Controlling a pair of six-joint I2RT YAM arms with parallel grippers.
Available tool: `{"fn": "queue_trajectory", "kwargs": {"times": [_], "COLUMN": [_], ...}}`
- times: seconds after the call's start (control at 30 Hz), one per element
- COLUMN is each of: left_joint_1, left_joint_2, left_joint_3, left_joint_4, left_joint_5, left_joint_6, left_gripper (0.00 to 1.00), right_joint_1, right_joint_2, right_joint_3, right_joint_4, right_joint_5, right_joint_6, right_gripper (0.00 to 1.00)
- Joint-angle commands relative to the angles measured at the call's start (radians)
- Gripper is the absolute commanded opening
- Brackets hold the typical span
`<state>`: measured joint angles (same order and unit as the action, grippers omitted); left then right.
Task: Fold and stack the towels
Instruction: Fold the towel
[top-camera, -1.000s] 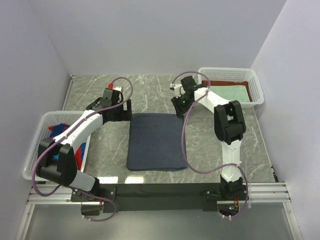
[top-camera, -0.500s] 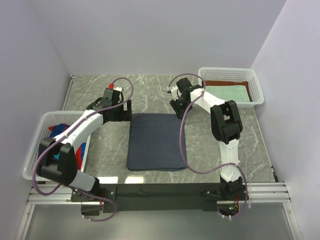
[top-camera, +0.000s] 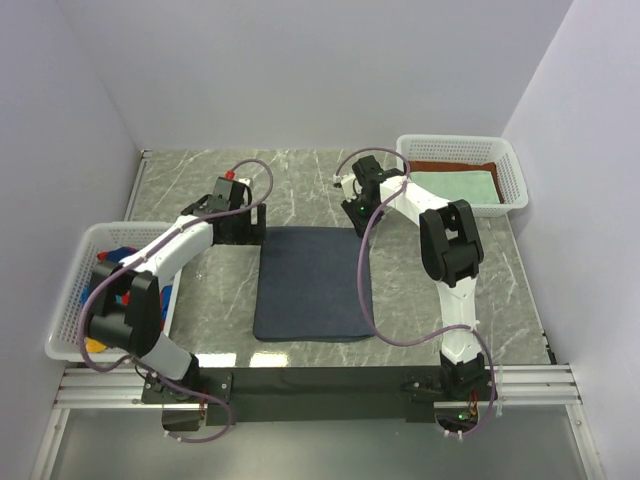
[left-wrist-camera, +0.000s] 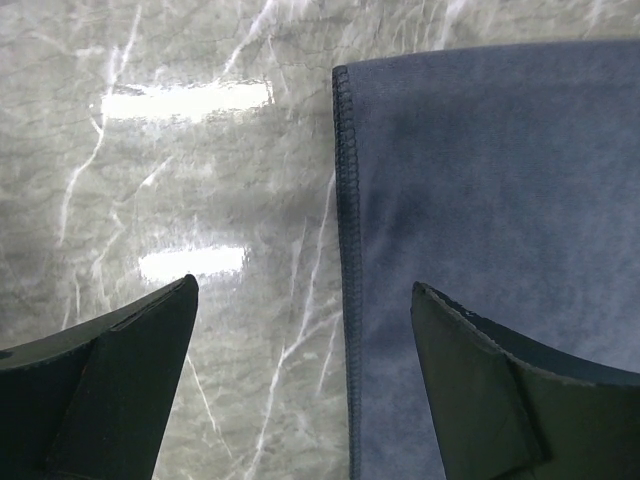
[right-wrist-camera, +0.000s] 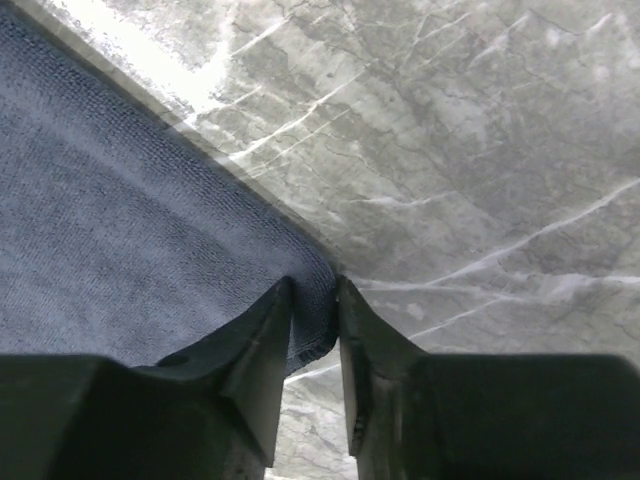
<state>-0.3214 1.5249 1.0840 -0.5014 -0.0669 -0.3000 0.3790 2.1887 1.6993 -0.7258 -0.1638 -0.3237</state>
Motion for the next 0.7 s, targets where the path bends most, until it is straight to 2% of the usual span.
{"fn": "queue_trajectory", "kwargs": {"times": [0.0, 0.07, 0.33, 0.43, 0.67], "left_joint_1": [0.002, 0.002, 0.002, 0.002, 0.002], "left_joint_2": [0.052, 0.107, 0.312, 0.381, 0.491], "left_joint_3": [0.054, 0.105, 0.301, 0.356, 0.456], "left_joint_4": [0.029, 0.02, 0.014, 0.023, 0.004], "left_joint_5": [0.019, 0.009, 0.045, 0.085, 0.217], "left_joint_6": [0.053, 0.07, 0.176, 0.229, 0.343], "left_gripper": [0.92, 0.92, 0.85, 0.78, 0.58], "right_joint_1": [-0.009, -0.011, -0.011, -0.011, -0.011], "right_joint_2": [0.025, 0.019, 0.025, 0.02, 0.013], "right_joint_3": [0.023, 0.022, 0.043, 0.034, 0.019], "right_joint_4": [-0.038, -0.041, -0.06, -0.057, -0.05], "right_joint_5": [0.03, 0.041, 0.061, 0.058, 0.066], "right_joint_6": [-0.018, -0.02, -0.034, -0.04, -0.044], "right_gripper": [0.29, 0.29, 0.11, 0.05, 0.04]}}
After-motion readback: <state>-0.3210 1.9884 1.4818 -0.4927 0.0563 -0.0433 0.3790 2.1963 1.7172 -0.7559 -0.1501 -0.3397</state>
